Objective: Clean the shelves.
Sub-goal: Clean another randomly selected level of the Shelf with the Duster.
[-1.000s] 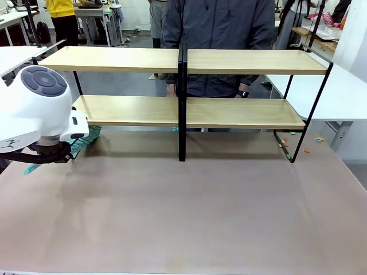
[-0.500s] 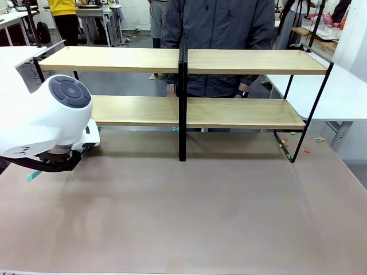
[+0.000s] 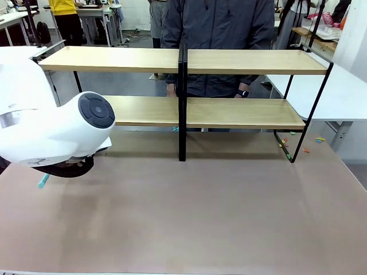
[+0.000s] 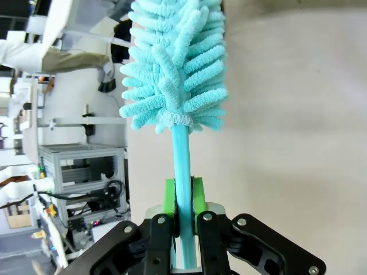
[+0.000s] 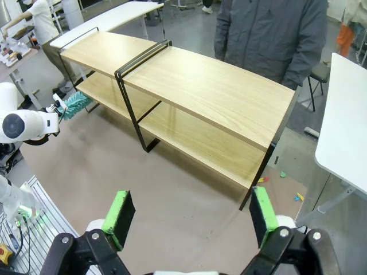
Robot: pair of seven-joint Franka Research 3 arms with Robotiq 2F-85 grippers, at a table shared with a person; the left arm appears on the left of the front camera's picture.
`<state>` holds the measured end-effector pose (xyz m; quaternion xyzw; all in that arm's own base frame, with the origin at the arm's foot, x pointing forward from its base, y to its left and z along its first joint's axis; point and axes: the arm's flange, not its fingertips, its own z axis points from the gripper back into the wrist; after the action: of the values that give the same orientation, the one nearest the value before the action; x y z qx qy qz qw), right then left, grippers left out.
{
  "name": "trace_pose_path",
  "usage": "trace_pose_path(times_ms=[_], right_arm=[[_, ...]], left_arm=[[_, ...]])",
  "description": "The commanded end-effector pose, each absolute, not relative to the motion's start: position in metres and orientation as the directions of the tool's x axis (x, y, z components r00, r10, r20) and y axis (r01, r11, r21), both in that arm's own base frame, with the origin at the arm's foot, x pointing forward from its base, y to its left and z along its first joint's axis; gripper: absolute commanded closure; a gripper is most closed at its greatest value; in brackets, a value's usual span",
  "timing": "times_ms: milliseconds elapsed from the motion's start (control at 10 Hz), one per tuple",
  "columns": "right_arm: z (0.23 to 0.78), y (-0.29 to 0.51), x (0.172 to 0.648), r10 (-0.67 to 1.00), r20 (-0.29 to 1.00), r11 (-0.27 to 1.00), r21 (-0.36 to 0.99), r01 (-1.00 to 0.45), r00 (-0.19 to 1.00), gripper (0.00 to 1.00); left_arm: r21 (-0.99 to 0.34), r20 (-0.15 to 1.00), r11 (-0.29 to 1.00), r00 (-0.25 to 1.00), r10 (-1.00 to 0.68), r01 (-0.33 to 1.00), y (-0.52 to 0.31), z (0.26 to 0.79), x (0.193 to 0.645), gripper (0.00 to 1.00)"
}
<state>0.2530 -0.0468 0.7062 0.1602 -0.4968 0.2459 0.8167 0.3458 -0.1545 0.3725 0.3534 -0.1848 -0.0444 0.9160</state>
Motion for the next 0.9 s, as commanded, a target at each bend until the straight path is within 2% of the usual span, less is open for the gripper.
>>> trace_pose_path(times_ms=[0, 300, 500, 600, 800], right_arm=[[0.707, -0.046, 0.253, 0.24, 0.894, 0.824, 0.019, -0.566, 0.379, 0.0], [0.707, -0.046, 0.253, 0.24, 0.894, 0.824, 0.019, -0.566, 0.379, 0.0], [0.707, -0.046, 0.253, 0.24, 0.894, 0.824, 0.019, -0.566, 0.379, 0.0], [0.707, -0.046, 0.253, 0.24, 0.894, 0.824, 0.019, -0.566, 0.379, 0.0], [0.707, -0.046, 0.253, 0.24, 0.894, 0.824, 0.019, -0.566, 0.379, 0.0]], left_arm=[[0.699, 0.325, 0.712, 0.917, -0.231, -0.068, -0.161, 0.369, 0.35, 0.87], [0.665, 0.272, 0.745, 0.915, -0.297, 0.044, -0.161, 0.372, 0.347, 0.87], [0.573, 0.179, 0.772, 0.877, -0.445, 0.275, -0.14, 0.385, 0.342, 0.87], [0.535, 0.193, 0.777, 0.847, -0.495, 0.332, -0.126, 0.396, 0.337, 0.87], [0.328, 0.23, 0.749, 0.72, -0.655, 0.576, -0.087, 0.418, 0.323, 0.87]])
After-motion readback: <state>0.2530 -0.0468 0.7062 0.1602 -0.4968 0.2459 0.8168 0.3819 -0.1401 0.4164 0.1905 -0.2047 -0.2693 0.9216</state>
